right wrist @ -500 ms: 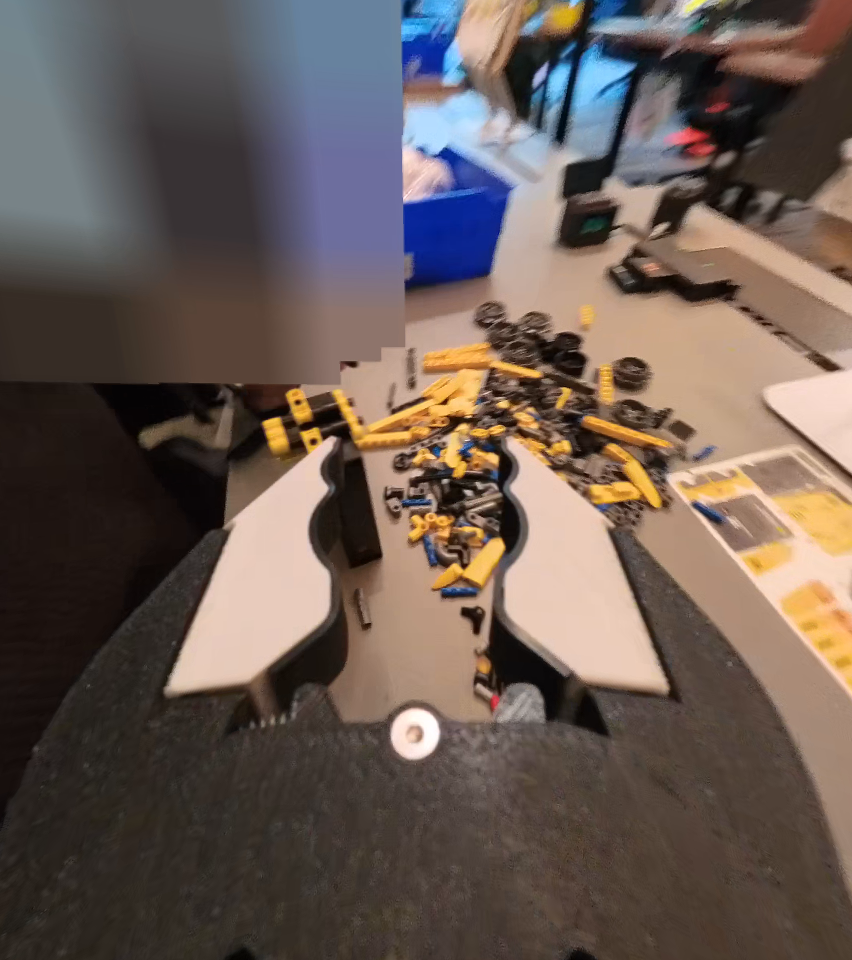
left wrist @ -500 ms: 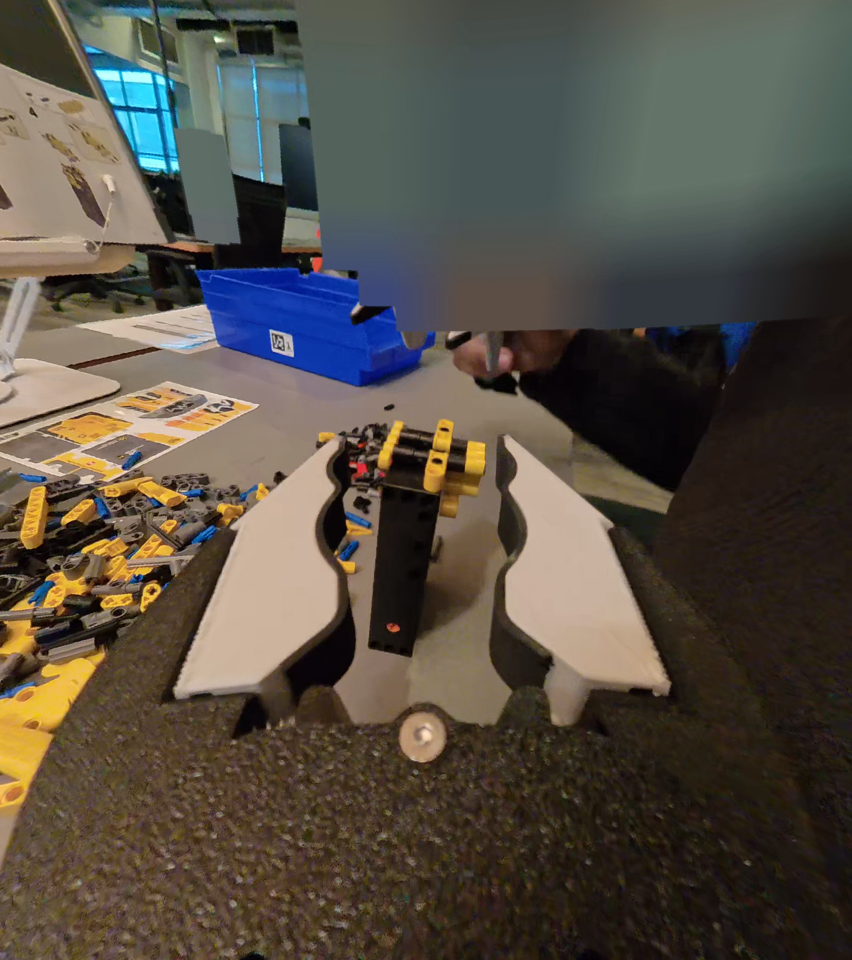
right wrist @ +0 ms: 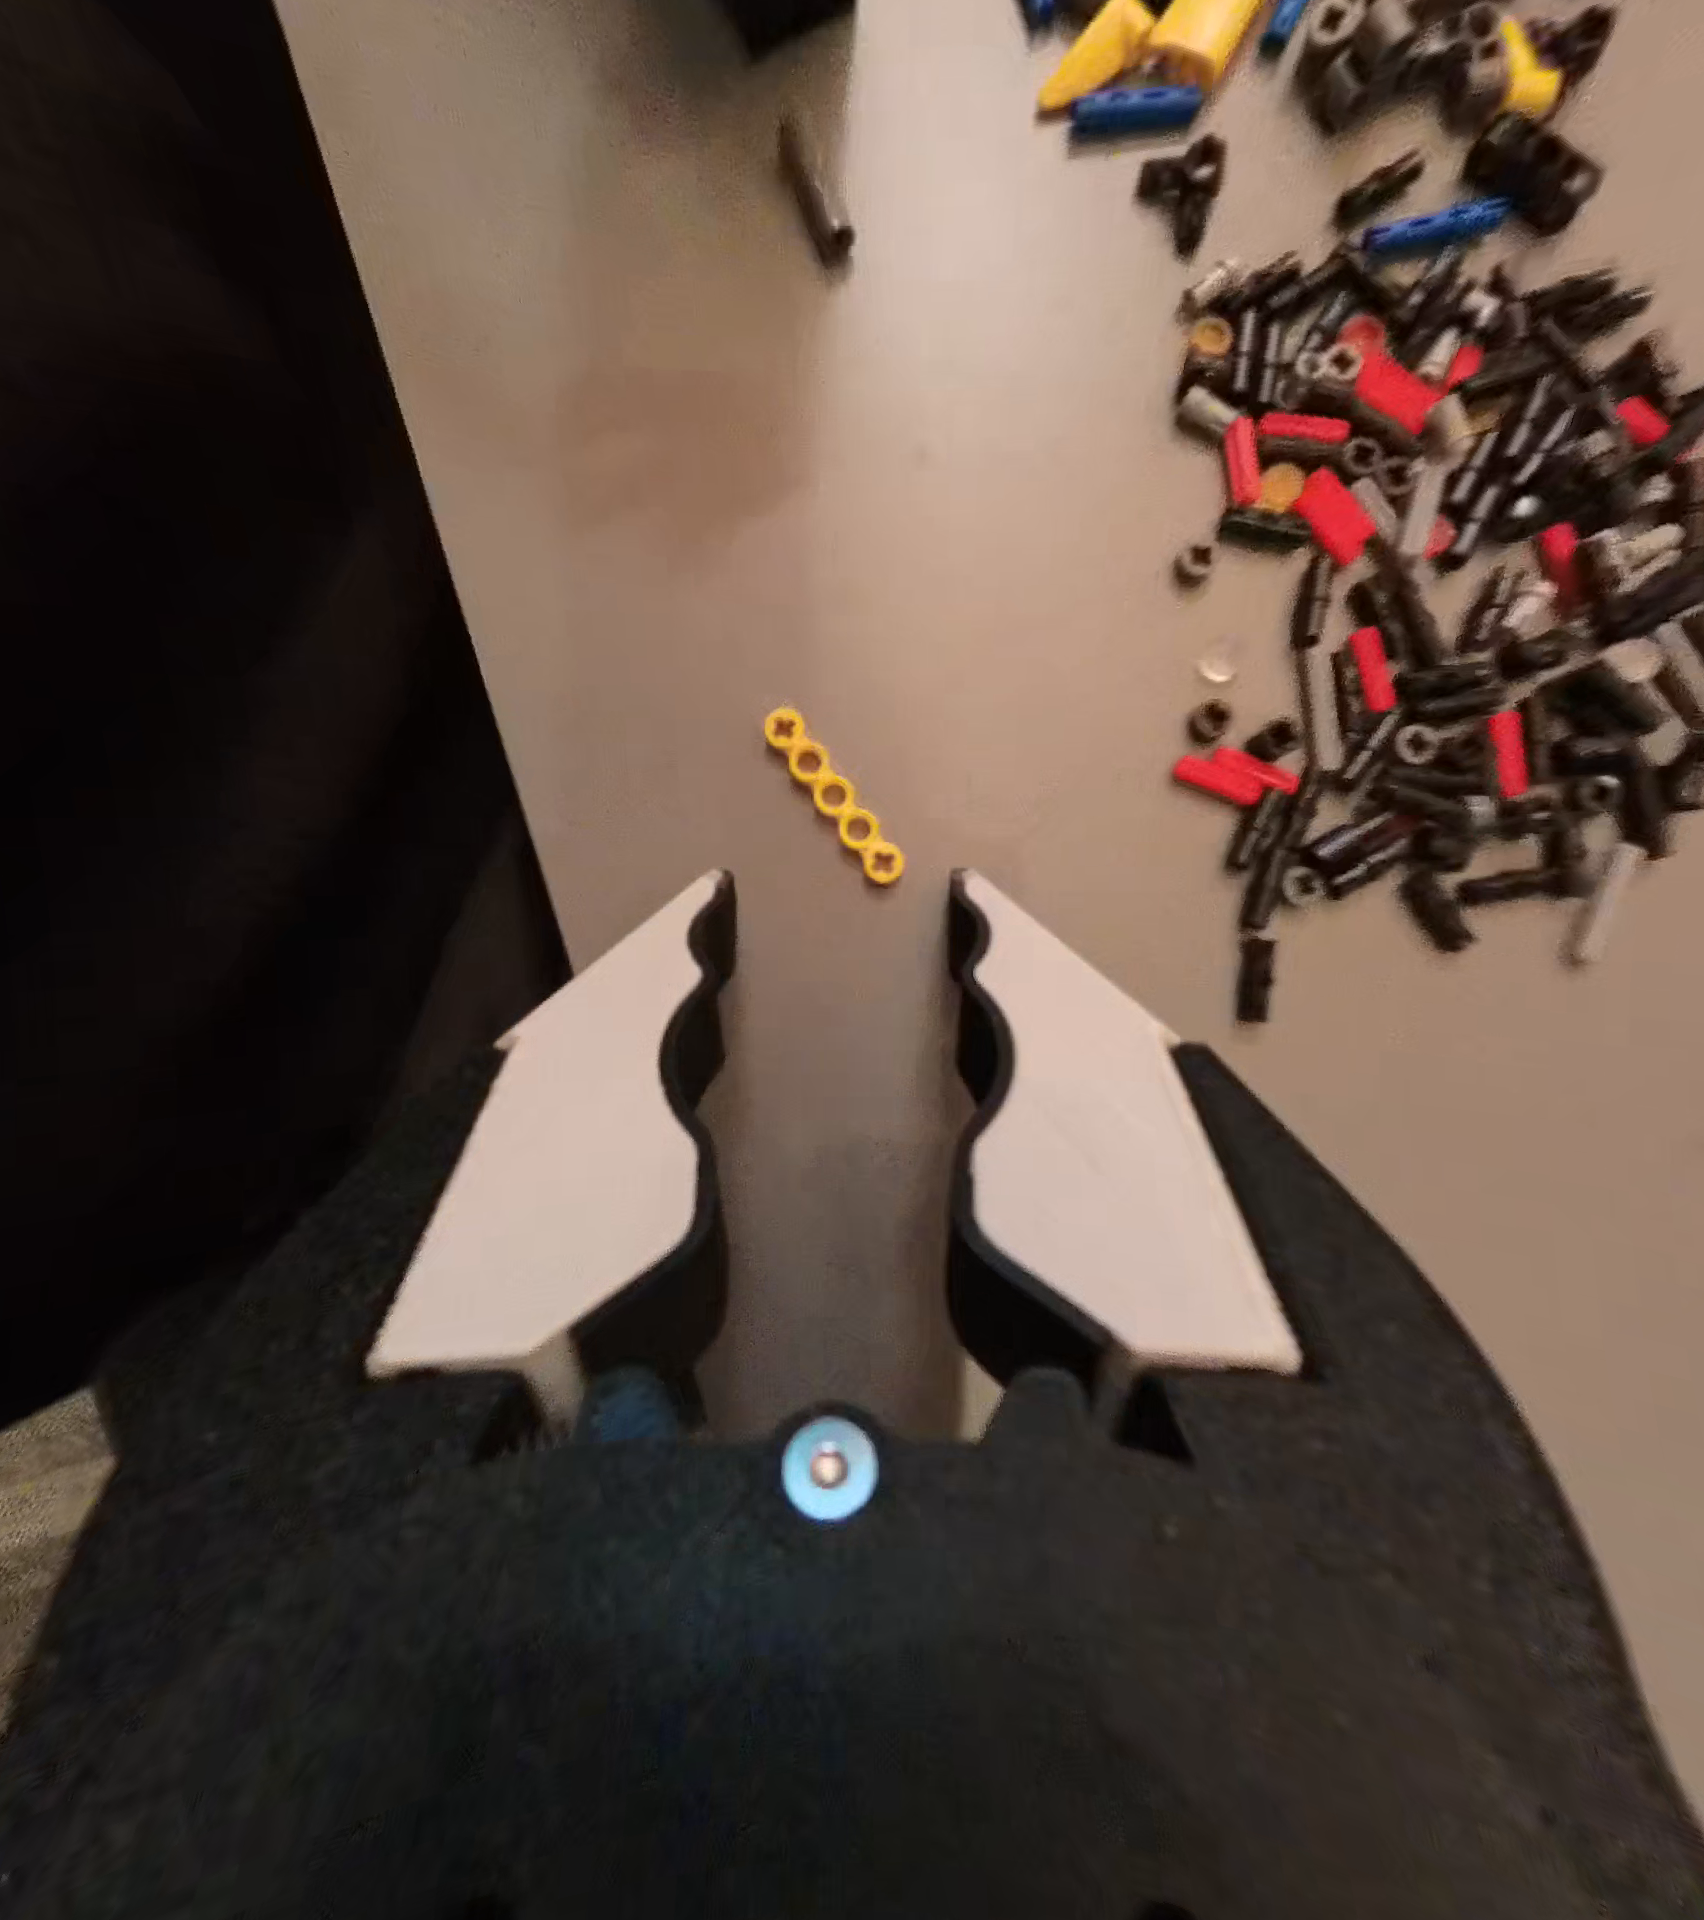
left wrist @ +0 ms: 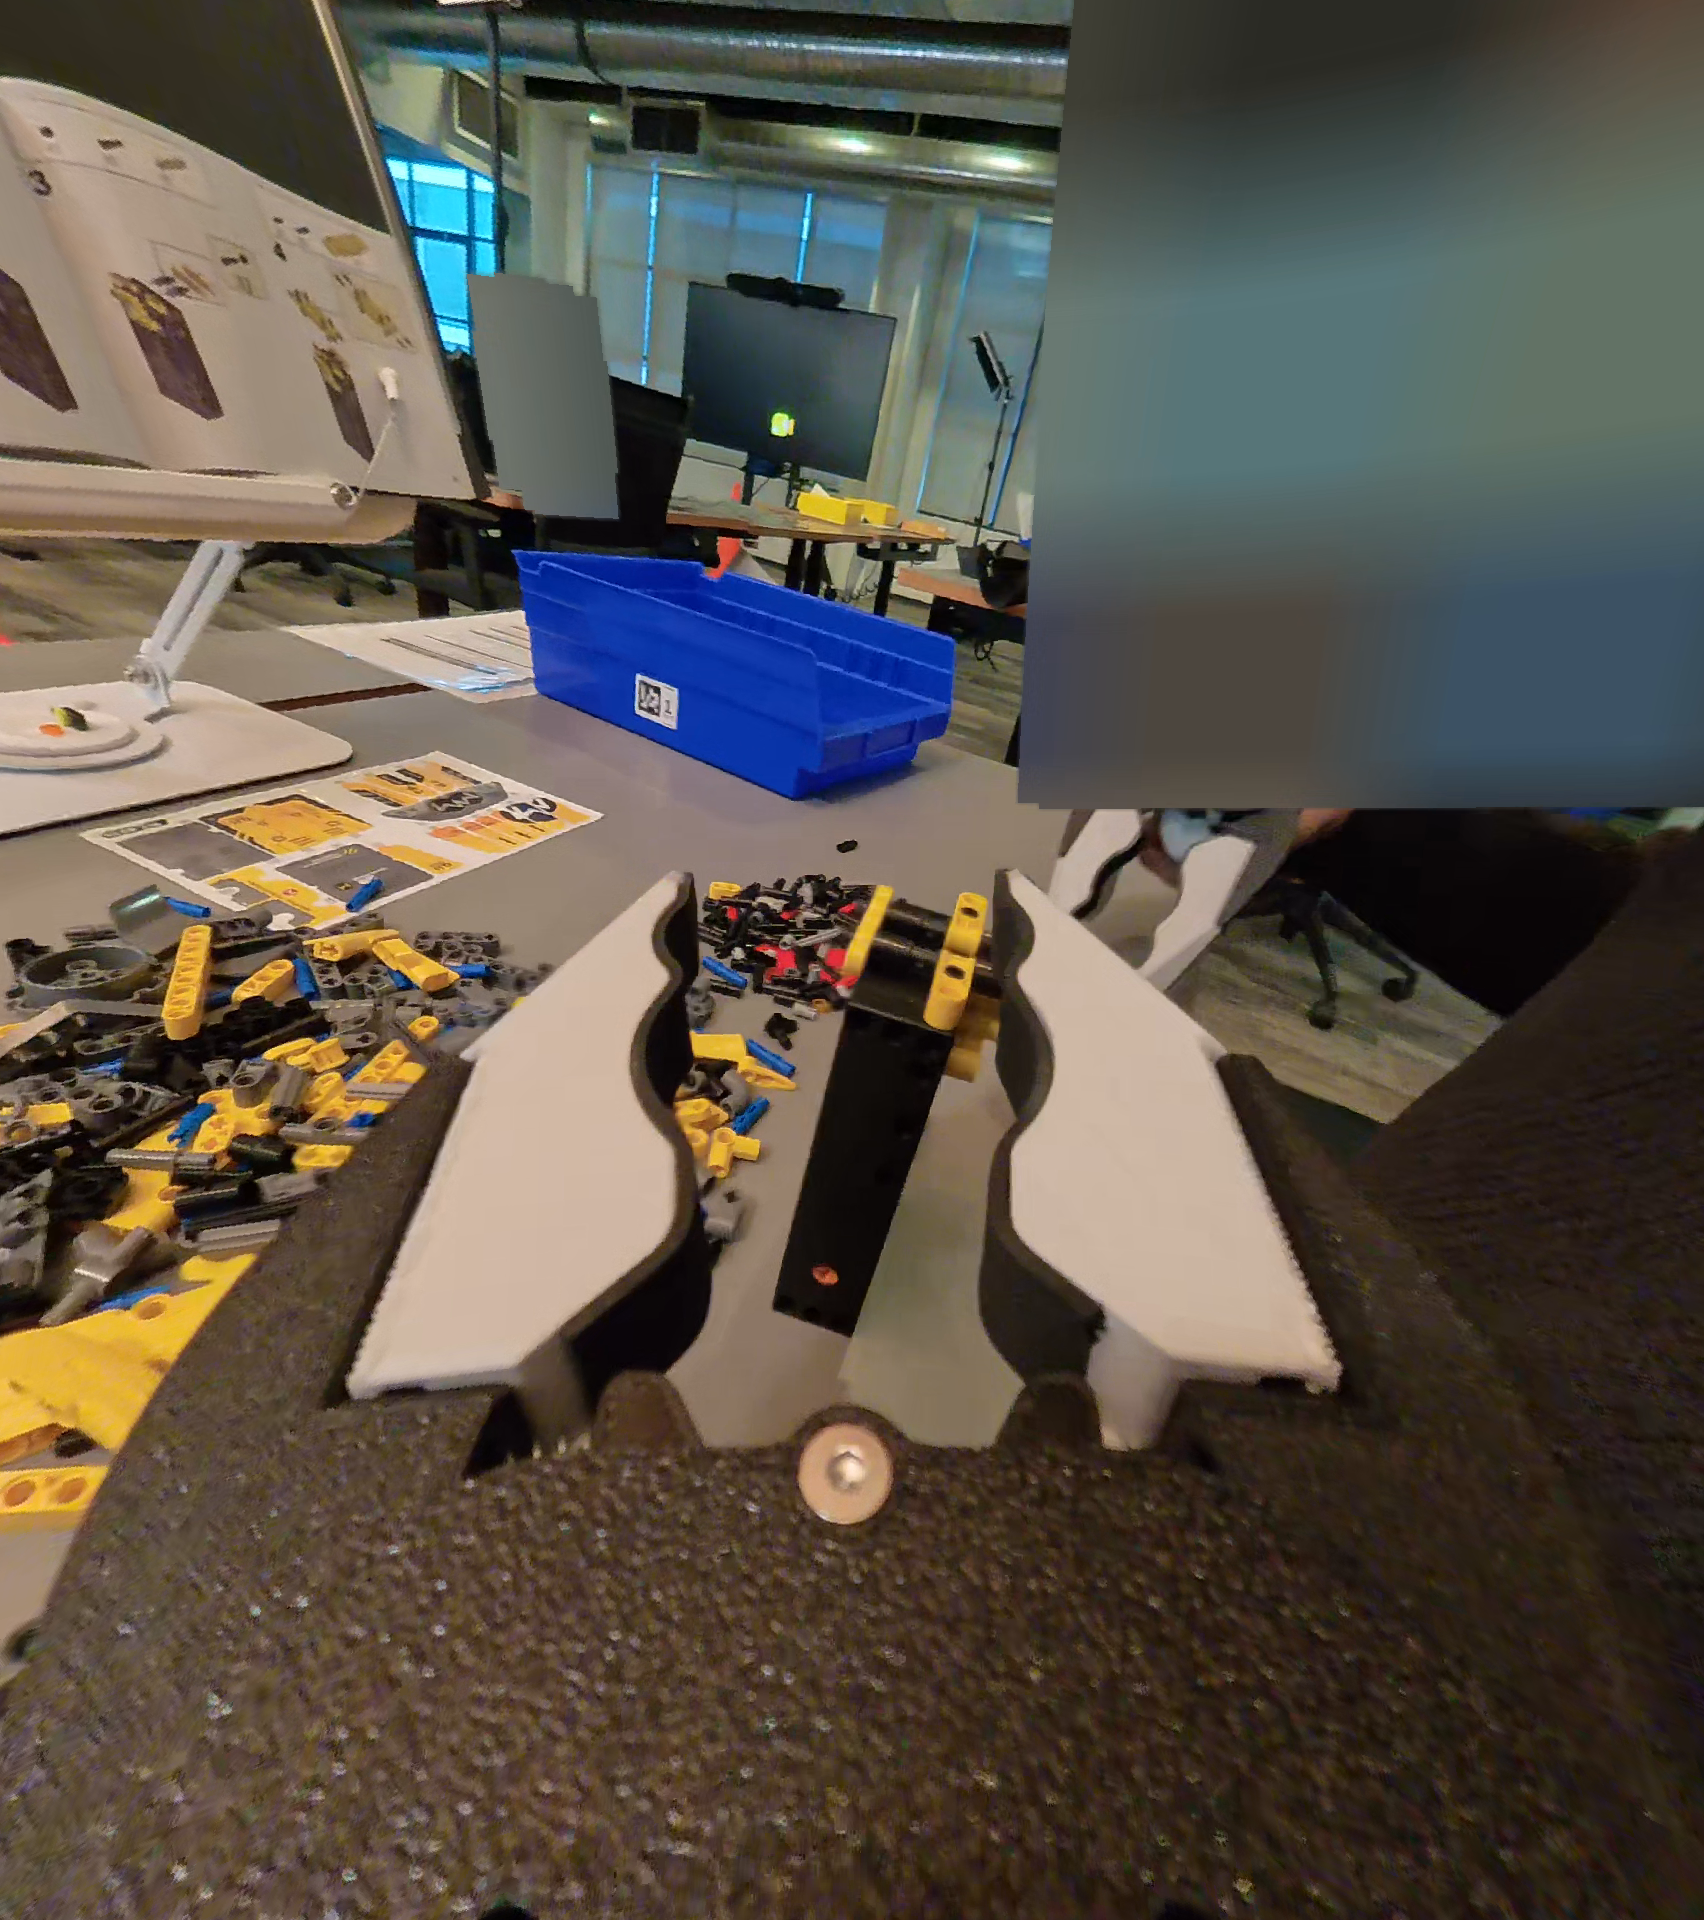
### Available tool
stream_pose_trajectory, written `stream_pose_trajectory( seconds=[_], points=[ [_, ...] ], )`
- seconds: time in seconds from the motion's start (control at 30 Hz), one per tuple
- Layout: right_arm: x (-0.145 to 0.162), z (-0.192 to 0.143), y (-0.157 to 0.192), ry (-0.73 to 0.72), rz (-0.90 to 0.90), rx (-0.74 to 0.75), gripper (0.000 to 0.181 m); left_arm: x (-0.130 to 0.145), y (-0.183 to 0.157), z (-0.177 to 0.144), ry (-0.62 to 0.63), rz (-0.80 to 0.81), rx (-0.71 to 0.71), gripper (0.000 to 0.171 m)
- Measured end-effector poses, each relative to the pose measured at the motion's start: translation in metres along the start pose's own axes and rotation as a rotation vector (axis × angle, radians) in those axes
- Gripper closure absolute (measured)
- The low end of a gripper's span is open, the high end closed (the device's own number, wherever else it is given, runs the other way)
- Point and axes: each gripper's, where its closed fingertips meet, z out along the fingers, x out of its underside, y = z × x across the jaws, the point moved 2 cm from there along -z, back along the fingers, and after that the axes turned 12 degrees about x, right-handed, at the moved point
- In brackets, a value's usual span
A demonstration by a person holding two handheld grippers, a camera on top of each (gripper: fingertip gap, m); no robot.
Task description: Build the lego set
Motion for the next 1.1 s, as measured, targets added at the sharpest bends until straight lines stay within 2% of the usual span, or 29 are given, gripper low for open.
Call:
stream_pose_trajectory(
  seconds=[0.17,0.23,0.4,0.47,0.53,0.57,0.63,0.8,0.87,0.9,0.93,1.1],
  points=[
    [-0.007,0.006,-0.004,-0.108,0.025,-0.014,0.158,-0.006,-0.01,0.0,0.011,0.023,-0.001,0.116],
    [-0.006,0.009,-0.006,-0.113,0.009,0.005,0.173,-0.009,-0.013,-0.002,0.017,0.045,-0.009,0.116],
    [-0.017,0.008,-0.003,-0.109,-0.048,0.038,0.175,-0.015,-0.024,-0.009,-0.007,0.041,0.01,0.116],
    [-0.042,0.0,-0.001,-0.23,-0.051,0.052,0.175,-0.016,-0.03,-0.01,-0.018,0.021,0.03,0.116],
    [-0.076,-0.016,-0.005,-0.386,-0.08,0.14,0.175,-0.016,-0.034,-0.008,-0.014,-0.007,0.033,0.116],
    [-0.095,-0.024,-0.005,-0.467,-0.11,0.187,0.175,-0.015,-0.032,-0.006,-0.002,-0.039,0.006,0.118],
    [-0.13,-0.037,0.003,-0.596,-0.208,0.262,0.176,-0.013,-0.021,-0.002,0.022,-0.136,-0.109,0.134],
    [-0.195,-0.037,0.031,-0.693,-0.504,0.434,0.177,-0.02,-0.044,0.017,0.036,-0.306,0.04,0.134],
    [-0.207,-0.035,0.037,-0.703,-0.585,0.47,0.176,-0.018,-0.043,0.017,0.055,-0.309,0.045,0.14],
    [-0.21,-0.034,0.04,-0.706,-0.62,0.473,0.176,-0.016,-0.044,0.016,0.064,-0.31,0.055,0.158],
    [-0.212,-0.032,0.043,-0.707,-0.657,0.468,0.177,-0.015,-0.044,0.015,0.063,-0.317,0.065,0.166],
    [-0.217,-0.032,0.045,-0.717,-0.724,0.522,0.176,-0.014,-0.044,0.01,0.022,-0.353,0.105,0.17]
  ],
)
